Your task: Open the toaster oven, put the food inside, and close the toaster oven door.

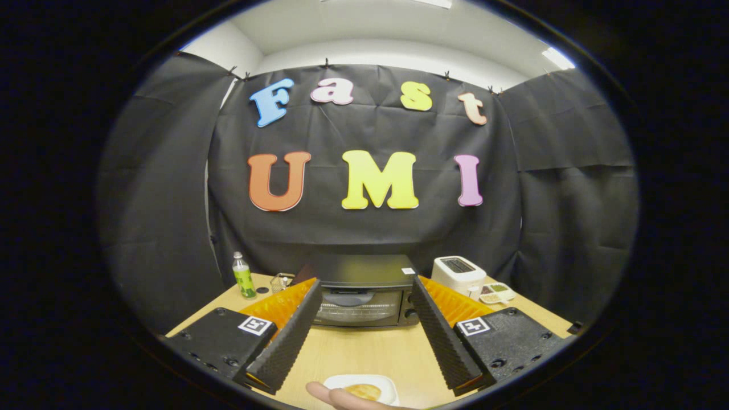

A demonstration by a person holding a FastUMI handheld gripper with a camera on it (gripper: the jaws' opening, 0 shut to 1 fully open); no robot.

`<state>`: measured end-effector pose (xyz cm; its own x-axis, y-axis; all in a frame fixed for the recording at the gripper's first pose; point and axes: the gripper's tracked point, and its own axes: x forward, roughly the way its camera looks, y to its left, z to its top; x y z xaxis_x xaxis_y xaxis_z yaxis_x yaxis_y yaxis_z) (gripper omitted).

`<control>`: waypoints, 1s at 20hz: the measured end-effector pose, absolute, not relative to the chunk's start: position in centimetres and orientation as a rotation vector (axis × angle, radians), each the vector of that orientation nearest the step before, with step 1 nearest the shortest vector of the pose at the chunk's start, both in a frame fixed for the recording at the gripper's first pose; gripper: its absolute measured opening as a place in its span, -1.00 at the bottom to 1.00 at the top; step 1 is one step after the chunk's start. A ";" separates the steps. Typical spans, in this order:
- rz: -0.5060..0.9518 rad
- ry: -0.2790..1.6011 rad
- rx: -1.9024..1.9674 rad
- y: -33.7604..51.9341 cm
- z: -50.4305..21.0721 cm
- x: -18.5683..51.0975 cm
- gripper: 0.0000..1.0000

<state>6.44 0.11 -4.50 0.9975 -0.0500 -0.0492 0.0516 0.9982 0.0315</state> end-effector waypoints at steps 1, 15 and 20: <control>-0.051 0.057 0.037 0.2 -4.9 7.2 1.00; -0.044 0.121 0.005 1.1 -8.7 17.3 1.00; -0.045 0.182 0.023 0.8 -12.4 21.8 1.00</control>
